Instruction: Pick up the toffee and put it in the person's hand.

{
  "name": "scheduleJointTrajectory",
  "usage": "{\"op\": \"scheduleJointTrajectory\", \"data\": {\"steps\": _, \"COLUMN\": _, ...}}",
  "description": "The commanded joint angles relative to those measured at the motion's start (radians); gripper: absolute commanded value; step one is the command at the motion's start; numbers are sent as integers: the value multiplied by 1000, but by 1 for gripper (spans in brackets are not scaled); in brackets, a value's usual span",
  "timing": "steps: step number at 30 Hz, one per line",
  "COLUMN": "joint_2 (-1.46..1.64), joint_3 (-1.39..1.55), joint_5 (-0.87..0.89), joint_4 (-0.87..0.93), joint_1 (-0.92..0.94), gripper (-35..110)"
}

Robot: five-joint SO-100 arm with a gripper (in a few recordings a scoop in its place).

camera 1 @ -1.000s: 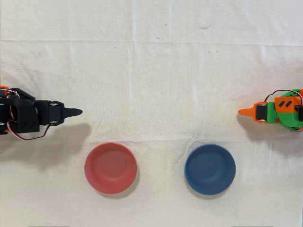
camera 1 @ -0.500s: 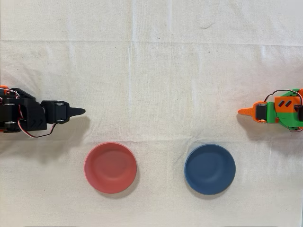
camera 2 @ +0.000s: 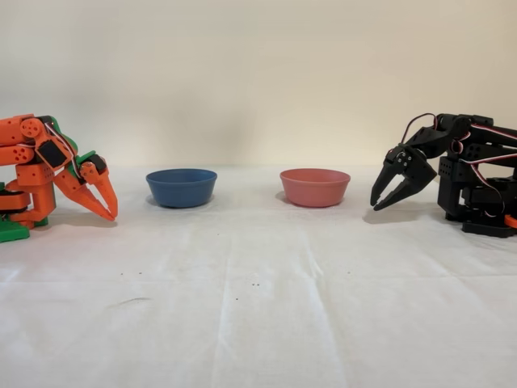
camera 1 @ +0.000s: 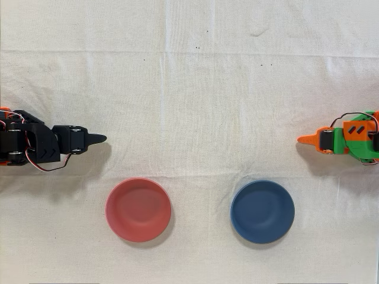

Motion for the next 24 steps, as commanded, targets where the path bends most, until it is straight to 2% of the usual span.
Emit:
{"op": "scheduleJointTrajectory", "data": {"steps": 1, "joint_2": 69, "joint_3": 38, "joint_5": 21, "joint_4": -9, "joint_1": 11, "gripper": 0}}
{"op": "scheduleJointTrajectory", "data": {"steps": 6, "joint_2": 69, "joint_3": 104, "joint_5": 61, "joint_4": -71, "joint_1": 2, "gripper": 0}}
{"op": "scheduleJointTrajectory", "data": {"steps": 24, "joint_2": 71, "joint_3": 104, "joint_5": 63, "joint_4": -49, "joint_1": 2, "gripper": 0}}
